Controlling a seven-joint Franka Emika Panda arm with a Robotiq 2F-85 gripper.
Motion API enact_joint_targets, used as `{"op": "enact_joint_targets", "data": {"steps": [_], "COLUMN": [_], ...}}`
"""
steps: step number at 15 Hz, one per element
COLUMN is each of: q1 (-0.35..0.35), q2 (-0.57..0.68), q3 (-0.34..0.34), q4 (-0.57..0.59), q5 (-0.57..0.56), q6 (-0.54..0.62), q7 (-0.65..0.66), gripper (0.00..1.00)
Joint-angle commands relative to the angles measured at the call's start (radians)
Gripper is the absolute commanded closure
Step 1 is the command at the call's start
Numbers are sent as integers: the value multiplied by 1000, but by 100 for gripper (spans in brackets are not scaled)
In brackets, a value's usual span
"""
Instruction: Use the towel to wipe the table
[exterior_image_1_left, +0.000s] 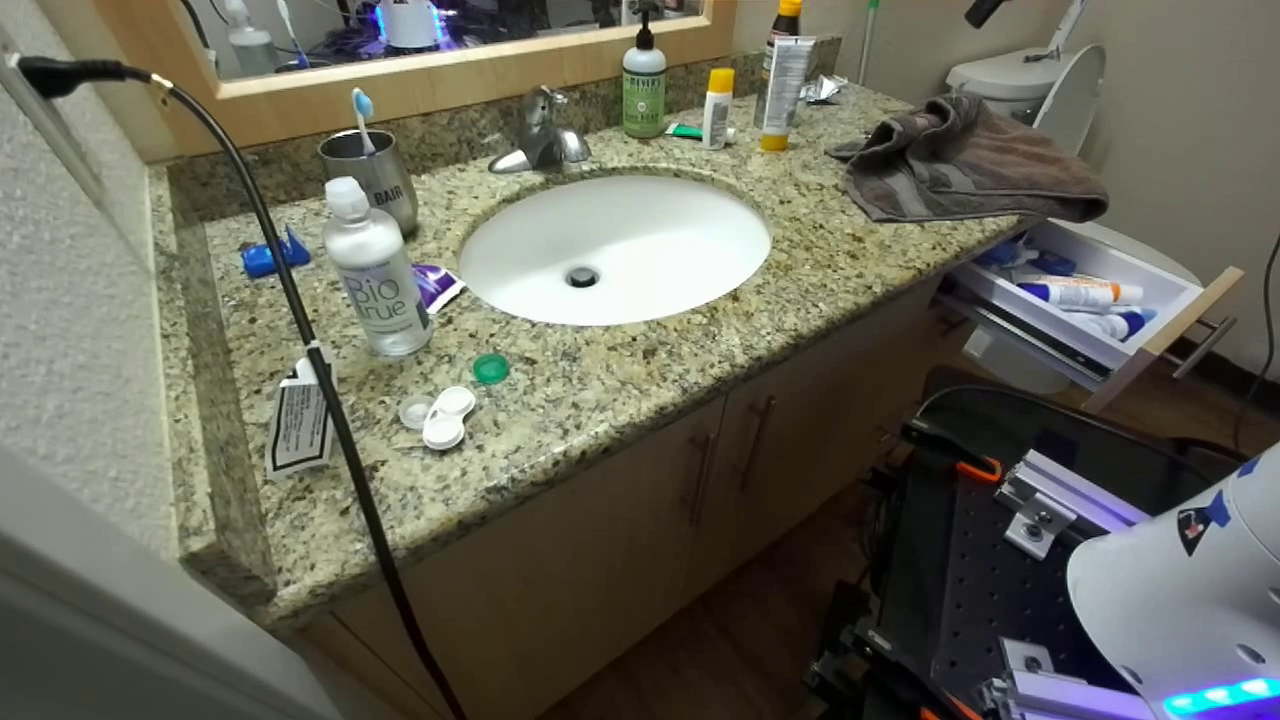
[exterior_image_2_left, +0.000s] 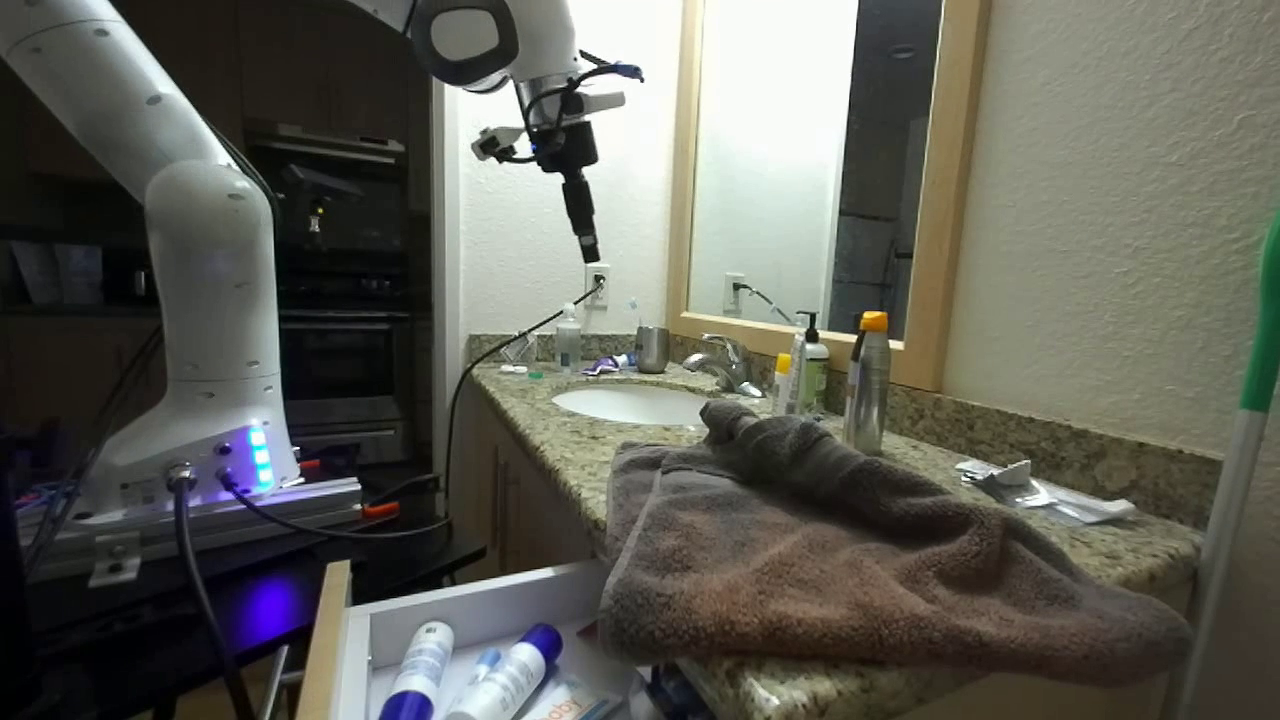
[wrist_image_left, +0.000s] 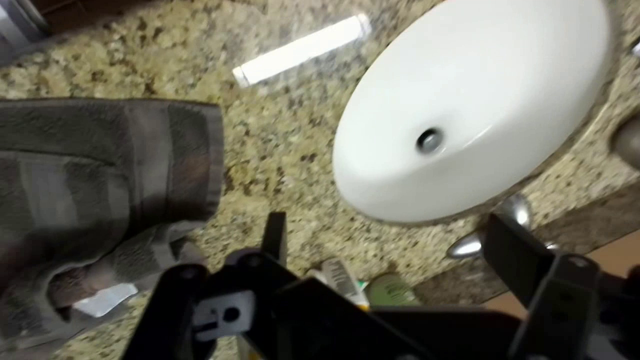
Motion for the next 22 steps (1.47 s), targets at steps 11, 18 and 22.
{"op": "enact_joint_targets", "data": {"steps": [11,18,22], "q1": [-127,-156,-135], "q2": [395,786,772], "q3": [46,0,-14], "q4": [159,456,421], "q5": [-33,-89,-60], "q6": [265,230,250], "q7": [168,455,428], "gripper": [0,0,0]}}
